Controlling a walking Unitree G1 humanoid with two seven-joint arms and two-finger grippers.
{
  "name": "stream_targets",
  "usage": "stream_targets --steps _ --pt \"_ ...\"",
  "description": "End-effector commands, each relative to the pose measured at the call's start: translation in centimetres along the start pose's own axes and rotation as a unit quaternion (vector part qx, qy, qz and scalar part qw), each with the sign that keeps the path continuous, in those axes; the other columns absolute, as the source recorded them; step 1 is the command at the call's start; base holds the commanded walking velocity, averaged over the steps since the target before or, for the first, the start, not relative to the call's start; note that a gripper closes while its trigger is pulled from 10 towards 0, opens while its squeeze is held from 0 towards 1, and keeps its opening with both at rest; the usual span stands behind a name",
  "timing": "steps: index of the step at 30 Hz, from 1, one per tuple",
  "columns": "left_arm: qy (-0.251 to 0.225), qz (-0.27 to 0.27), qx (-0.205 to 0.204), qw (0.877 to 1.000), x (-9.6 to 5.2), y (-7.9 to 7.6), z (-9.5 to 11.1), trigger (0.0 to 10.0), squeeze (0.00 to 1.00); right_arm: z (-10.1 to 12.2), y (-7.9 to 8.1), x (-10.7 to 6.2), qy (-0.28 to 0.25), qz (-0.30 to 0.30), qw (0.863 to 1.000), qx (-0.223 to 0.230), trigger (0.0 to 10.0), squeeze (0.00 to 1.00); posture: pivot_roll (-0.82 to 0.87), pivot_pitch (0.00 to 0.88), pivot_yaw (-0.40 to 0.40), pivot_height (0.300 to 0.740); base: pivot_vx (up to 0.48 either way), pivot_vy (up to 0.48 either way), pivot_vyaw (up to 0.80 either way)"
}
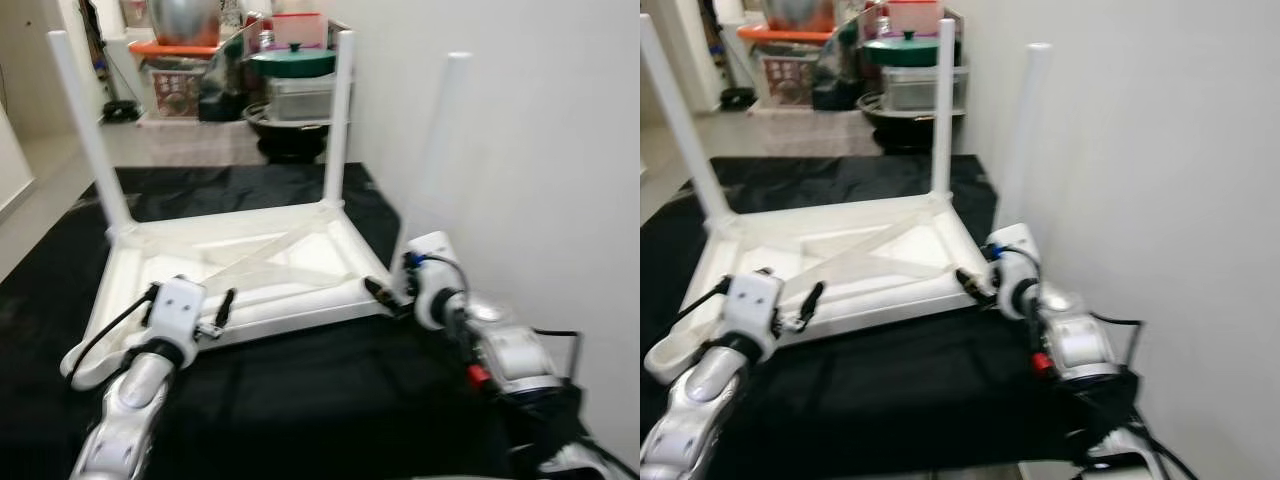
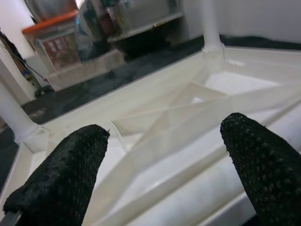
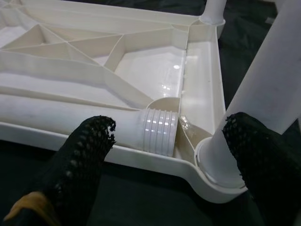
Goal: Building children table
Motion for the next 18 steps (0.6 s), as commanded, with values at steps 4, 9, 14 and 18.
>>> stream_targets --steps 4,9,14,18 --pt "0.014 0.002 -0.003 1.000 -0.1 -0.2 -0.7 10.0 0.00 0.9 2.2 1.3 -0.009 0.028 1.000 -0.007 10.0 0.00 0.07 0.000 -0.041 0.740 0.000 0.000 0.00" --pt "0.022 0.019 0.003 1.000 -0.2 0.5 -0.9 10.0 0.00 1.0 4.0 2.2 -0.009 0.050 0.999 -0.007 10.0 0.00 0.08 0.000 -0.049 0.740 0.000 0.000 0.00" --pt "0.029 0.045 -0.002 0.999 -0.4 1.6 -1.2 10.0 0.00 1.1 4.5 2.5 -0.008 0.054 0.998 -0.002 10.0 0.00 0.09 0.000 -0.054 0.740 0.000 0.000 0.00" --pt "0.032 0.051 -0.006 0.998 -0.6 1.8 -1.3 10.0 0.00 0.6 4.0 2.7 0.003 0.042 0.999 -0.007 10.0 0.00 0.09 0.000 -0.055 0.740 0.000 0.000 0.00"
Point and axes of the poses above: a point about 5 cm out from each wrist's last joint towards the gripper, its own x axis pointing out of the wrist towards the gripper, its own z axis along the axis of the wrist's last joint, y = z × x, the point moved 3 cm from there along x, pointing out of the wrist towards the gripper, and after that the axes turned 14 degrees about -x, right-handed, at the moved point
